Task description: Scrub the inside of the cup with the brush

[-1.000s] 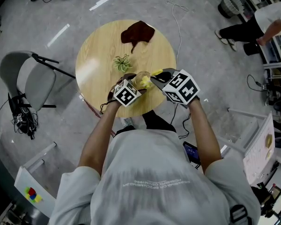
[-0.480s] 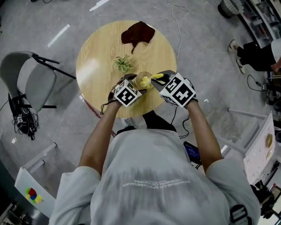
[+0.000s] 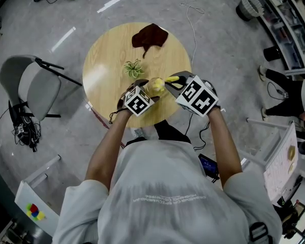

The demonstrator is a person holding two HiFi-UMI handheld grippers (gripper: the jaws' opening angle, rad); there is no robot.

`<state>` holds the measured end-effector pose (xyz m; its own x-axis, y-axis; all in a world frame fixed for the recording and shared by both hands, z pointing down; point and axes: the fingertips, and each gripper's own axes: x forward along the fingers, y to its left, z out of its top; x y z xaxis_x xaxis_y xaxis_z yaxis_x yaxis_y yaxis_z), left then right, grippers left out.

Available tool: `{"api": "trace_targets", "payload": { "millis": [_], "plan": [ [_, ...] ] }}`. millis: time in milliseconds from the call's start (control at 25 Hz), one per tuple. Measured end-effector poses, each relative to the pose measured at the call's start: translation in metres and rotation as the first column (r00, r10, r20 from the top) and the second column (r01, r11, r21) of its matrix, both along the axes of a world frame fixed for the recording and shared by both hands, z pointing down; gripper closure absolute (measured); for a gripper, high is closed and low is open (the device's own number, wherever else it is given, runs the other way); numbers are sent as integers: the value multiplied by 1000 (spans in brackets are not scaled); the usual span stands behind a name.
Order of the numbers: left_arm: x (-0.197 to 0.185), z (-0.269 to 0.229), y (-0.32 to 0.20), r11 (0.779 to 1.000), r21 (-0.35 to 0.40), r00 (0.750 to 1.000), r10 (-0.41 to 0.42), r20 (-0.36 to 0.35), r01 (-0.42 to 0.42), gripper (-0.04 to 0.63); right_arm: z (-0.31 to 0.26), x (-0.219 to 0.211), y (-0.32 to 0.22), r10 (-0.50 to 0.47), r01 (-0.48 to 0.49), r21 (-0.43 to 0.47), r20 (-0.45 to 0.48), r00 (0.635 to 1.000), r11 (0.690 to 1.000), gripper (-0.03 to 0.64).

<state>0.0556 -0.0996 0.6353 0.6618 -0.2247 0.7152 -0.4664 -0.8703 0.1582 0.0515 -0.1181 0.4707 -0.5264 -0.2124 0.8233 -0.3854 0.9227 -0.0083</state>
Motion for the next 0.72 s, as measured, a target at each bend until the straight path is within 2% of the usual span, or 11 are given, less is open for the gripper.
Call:
{"api": "trace_targets", "payload": {
  "millis": [320, 520, 720],
  "plan": [
    [0, -5, -3, 1000, 23, 1000, -15, -4, 15, 211, 30, 0, 17, -53, 49, -55, -74, 996, 997, 558],
    [2, -6, -2, 999, 23, 1000, -22, -3, 22, 212, 44, 4, 19, -4, -2, -85, -74, 997, 996, 558],
    [4, -6, -4, 999, 24, 999, -33, -3, 33, 212, 52, 10, 15, 29, -32, -57, -51, 998, 998, 558]
  ]
}}
